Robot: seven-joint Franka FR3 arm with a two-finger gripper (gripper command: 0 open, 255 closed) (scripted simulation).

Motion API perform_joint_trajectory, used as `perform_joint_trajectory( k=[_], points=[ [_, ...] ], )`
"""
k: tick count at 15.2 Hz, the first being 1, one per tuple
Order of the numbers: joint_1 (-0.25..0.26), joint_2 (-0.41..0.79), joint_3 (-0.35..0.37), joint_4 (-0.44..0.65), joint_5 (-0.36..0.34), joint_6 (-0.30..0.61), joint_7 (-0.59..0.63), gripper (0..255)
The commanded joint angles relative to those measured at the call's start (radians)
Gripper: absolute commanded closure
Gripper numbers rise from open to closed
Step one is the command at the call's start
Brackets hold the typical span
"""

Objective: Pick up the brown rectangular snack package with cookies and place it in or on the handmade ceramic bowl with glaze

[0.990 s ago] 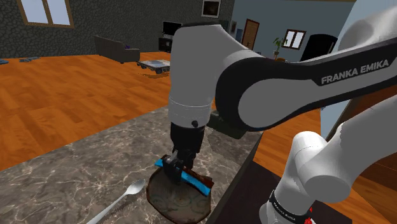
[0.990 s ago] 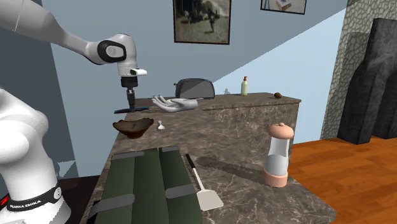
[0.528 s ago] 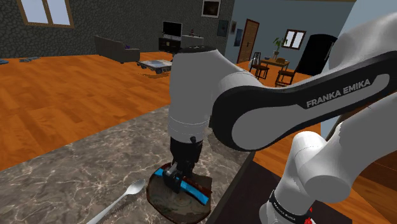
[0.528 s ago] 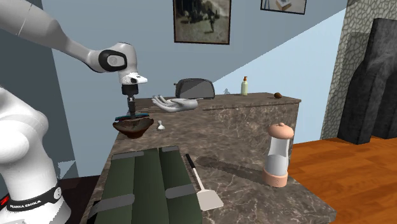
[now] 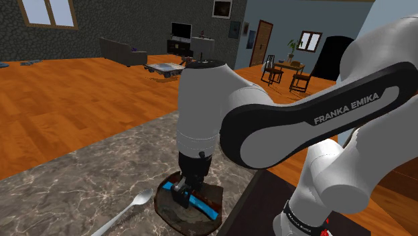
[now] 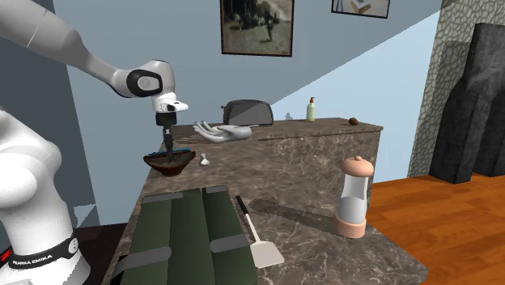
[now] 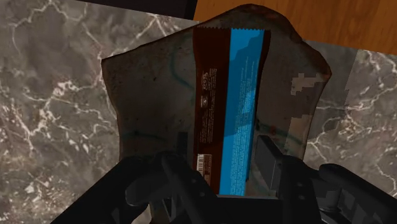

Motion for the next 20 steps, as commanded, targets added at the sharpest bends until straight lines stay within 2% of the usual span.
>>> perform_joint_trajectory(
  k=[1,2,3,8,12,20],
  points=[
    [0.0,0.0,0.0,0.0,0.0,0.001,0.0,255],
    [0.0,0.0,0.0,0.0,0.0,0.001,0.0,255],
    [0.0,0.0,0.0,0.0,0.0,0.001,0.0,0],
    [0.0,0.0,0.0,0.0,0.0,0.001,0.0,0],
    [-0.001,-0.046,-0.03,0.094,-0.009,-0.139,-0.003,0],
    [0.0,-0.046,-0.031,0.094,-0.009,-0.139,-0.003,0]
  ],
)
